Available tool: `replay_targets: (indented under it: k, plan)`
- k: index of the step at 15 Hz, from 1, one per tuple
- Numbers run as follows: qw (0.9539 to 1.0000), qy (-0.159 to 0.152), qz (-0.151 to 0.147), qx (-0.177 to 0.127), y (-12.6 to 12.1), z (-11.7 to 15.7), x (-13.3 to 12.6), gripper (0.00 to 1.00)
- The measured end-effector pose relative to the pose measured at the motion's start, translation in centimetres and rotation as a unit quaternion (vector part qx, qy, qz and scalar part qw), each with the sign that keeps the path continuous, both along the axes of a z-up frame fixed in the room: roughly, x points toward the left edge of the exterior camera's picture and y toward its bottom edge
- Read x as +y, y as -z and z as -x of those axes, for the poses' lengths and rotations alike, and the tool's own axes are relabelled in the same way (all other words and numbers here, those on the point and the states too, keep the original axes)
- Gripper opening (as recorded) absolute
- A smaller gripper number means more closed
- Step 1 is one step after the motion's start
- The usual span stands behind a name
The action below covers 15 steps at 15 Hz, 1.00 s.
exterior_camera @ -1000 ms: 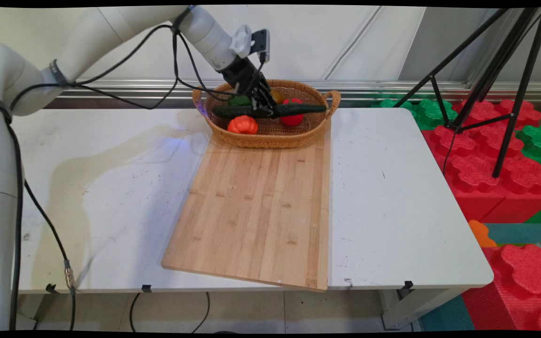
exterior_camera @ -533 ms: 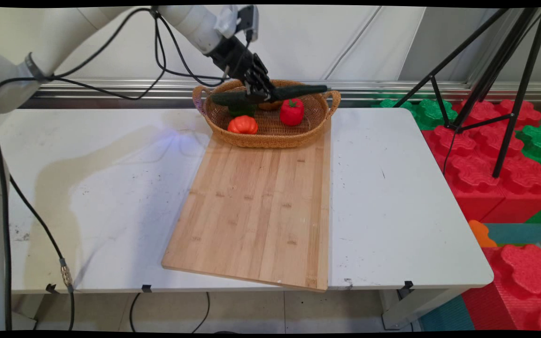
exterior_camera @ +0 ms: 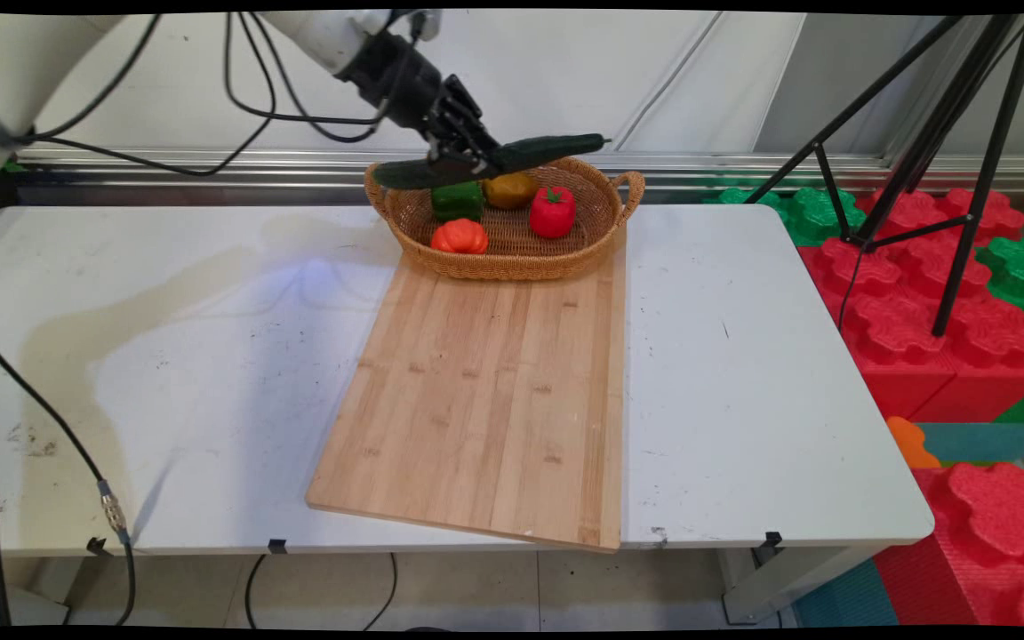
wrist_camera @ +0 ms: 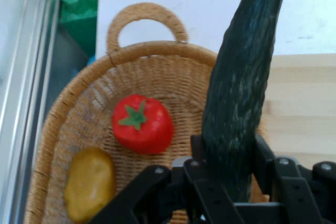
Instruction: Place the picked object on the cutting board
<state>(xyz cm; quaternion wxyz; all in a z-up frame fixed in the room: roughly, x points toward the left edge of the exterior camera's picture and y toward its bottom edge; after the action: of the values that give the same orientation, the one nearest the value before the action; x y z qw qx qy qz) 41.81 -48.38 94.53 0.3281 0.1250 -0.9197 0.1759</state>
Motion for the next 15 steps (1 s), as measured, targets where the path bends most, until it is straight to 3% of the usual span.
replay_targets:
  k: [8,15]
  plan:
    - [0.9993,0.001,-0.035,0.012,-1.2,-2.6,6.8,0.00]
    - [0.9980,-0.005,-0.062,0.009,0.1,-3.2,10.1,0.00]
